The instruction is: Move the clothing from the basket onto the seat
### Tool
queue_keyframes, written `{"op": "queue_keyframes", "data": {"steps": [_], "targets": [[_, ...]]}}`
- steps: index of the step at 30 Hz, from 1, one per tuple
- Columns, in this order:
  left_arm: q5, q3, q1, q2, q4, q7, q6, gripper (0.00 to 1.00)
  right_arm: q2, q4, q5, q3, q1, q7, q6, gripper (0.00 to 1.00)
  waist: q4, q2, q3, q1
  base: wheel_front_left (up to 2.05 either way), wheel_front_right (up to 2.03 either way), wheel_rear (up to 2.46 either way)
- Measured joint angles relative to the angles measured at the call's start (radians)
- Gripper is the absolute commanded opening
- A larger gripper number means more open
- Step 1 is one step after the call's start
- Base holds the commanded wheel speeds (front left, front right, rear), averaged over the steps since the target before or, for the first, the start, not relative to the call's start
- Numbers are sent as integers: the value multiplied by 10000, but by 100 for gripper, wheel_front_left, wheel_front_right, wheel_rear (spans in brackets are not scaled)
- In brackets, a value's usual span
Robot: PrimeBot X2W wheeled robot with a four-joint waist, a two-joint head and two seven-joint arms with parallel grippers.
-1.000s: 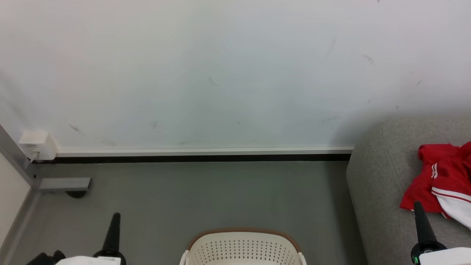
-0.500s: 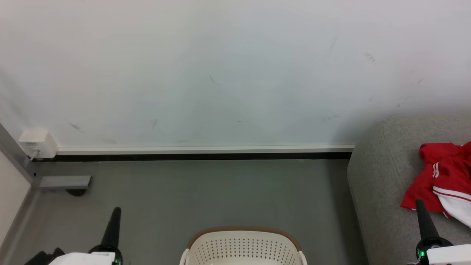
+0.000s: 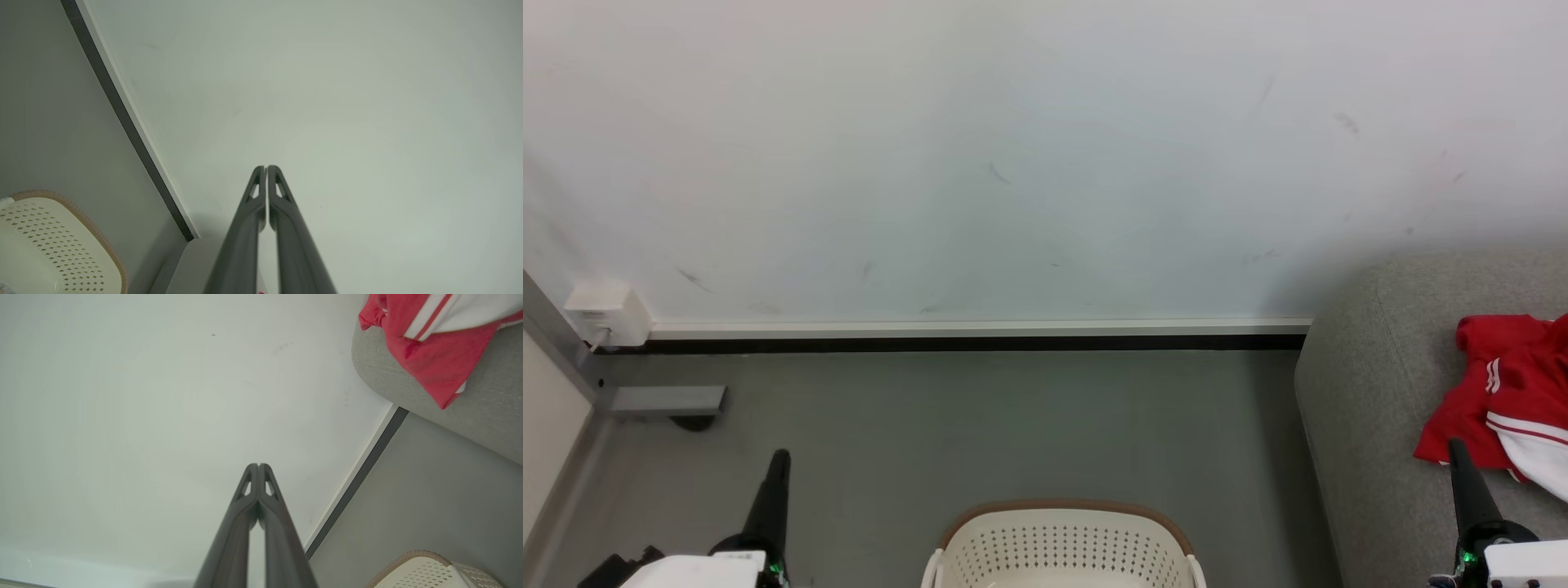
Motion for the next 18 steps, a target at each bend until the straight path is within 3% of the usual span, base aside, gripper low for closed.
{"op": "queue_keyframes", "data": {"steps": [18], "targets": [[-1254,115,-180,-15,-21,364,-157,0,75,65,1204,-219,-105,349,0,0,27,0,89,0,0,0,0]]}}
